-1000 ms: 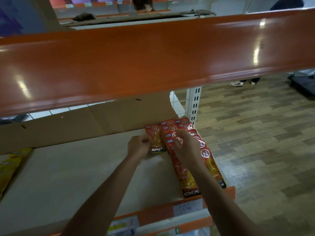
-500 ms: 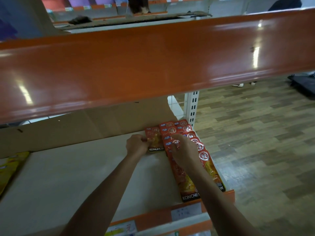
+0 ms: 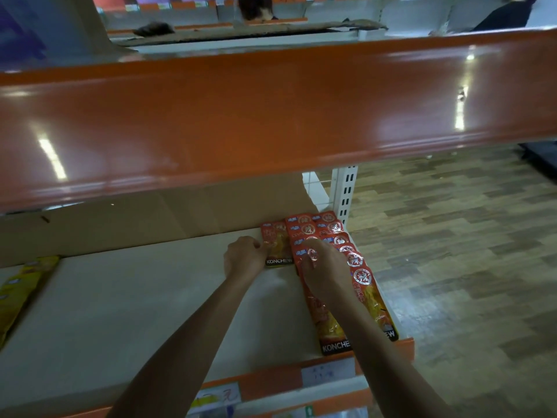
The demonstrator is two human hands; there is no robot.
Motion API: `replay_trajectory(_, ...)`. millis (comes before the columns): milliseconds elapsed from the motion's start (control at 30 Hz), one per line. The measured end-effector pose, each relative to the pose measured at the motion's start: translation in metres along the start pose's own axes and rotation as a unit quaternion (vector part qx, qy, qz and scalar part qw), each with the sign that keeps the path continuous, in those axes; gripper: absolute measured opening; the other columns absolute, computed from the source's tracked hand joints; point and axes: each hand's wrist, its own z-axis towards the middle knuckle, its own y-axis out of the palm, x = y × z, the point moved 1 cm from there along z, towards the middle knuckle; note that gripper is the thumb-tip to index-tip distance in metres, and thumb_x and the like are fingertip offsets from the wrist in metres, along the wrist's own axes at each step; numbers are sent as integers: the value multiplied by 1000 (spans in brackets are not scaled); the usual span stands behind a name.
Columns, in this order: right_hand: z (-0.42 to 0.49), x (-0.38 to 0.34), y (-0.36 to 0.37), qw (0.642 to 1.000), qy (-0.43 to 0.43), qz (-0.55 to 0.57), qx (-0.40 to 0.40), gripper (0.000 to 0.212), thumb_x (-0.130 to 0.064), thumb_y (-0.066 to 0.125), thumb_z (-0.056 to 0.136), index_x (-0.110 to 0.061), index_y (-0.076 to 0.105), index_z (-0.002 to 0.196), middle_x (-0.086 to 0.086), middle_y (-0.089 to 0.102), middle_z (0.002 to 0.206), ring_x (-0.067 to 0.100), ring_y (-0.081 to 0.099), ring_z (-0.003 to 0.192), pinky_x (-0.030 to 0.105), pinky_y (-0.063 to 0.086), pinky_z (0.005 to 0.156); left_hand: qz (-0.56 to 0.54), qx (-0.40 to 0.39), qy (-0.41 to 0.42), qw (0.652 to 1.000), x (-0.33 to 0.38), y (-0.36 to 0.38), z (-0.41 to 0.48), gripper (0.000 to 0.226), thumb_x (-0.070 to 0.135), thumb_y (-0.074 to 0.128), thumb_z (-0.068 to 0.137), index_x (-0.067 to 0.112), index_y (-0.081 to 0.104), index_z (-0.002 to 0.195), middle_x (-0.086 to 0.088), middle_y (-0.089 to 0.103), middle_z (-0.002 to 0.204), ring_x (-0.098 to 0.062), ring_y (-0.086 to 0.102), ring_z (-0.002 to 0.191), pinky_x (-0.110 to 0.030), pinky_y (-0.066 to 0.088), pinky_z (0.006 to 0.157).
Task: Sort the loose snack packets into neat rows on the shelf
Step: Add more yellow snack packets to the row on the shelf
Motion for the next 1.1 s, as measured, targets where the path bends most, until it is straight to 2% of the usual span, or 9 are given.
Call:
replay_trajectory(200, -2, -26, 25, 998, -44, -16, -31, 25, -11, 53, 91, -14, 65, 113, 5, 65, 111, 24, 58, 102, 25, 34, 73, 47, 17, 57, 997, -26, -13, -26, 30, 36, 57, 90, 20, 65, 114, 1, 69, 110, -21, 63, 103, -28, 49, 86)
replay_trajectory(300, -11, -47, 45, 996, -74, -7, -45, 30, -11, 53, 90, -14, 62, 119, 5, 63, 120, 25, 56, 112, 25, 39, 84, 93, 32, 105, 990, -42, -32, -42, 31, 35, 54, 93, 19, 62, 118, 0, 66, 114, -19, 62, 105, -29, 49, 87)
replay_trajectory(400, -27, -75, 67, 991, -101, -11, -86, 38, -14, 51, 94, -17, 54, 131, -1, 54, 135, 17, 46, 126, 23, 34, 102, 126, 57, 120, 983, -68, -57, -58, 35, 37, 50, 95, 21, 57, 126, 0, 61, 122, -17, 56, 112, -29, 46, 92)
replay_trajectory(533, -52, -124, 107, 983, -155, -22, -100, 37, -13, 50, 94, -15, 55, 130, 1, 57, 133, 16, 49, 123, 20, 36, 99, 144, 111, 126, 975, -119, -102, -83, 37, 35, 48, 96, 24, 53, 132, 3, 56, 130, -16, 49, 120, -28, 43, 97)
replay_trajectory(633, -78, -168, 143, 974, -190, -13, -121, 37, -13, 51, 93, -13, 56, 130, 3, 57, 132, 19, 49, 124, 23, 38, 100, 148, 143, 116, 972, -170, -143, -104, 37, 30, 55, 92, 17, 59, 127, -3, 61, 125, -23, 53, 117, -32, 45, 95)
replay_trajectory(767, -123, -237, 199, 960, -233, 3, -152, 38, -9, 55, 89, -10, 58, 127, 8, 58, 131, 27, 48, 125, 29, 38, 101, 158, 193, 66, 966, -254, -204, -135, 32, 22, 71, 76, 11, 71, 106, -9, 71, 101, -33, 65, 95, -39, 54, 77)
replay_trajectory(867, -161, -292, 242, 951, -259, 24, -165, 38, -6, 58, 85, -8, 60, 124, 11, 61, 126, 31, 52, 119, 30, 38, 99, 164, 219, 34, 961, -315, -253, -161, 34, 27, 64, 70, 12, 71, 100, -9, 71, 92, -33, 66, 84, -39, 58, 68)
replay_trajectory(1033, -214, -371, 308, 931, -298, 42, -207, 38, -4, 61, 82, -3, 62, 120, 15, 61, 124, 33, 53, 118, 34, 38, 101, 168, 252, -23, 953, -405, -314, -197, 34, 24, 64, 85, 11, 66, 116, -9, 68, 116, -32, 60, 107, -40, 50, 88)
replay_trajectory(1100, -236, -400, 331, 920, -318, 45, -225, 35, -7, 61, 85, -5, 62, 120, 13, 62, 124, 31, 54, 118, 35, 40, 101, 165, 263, -51, 949, -435, -334, -211, 33, 27, 60, 90, 12, 63, 120, -7, 65, 122, -30, 57, 113, -39, 47, 91)
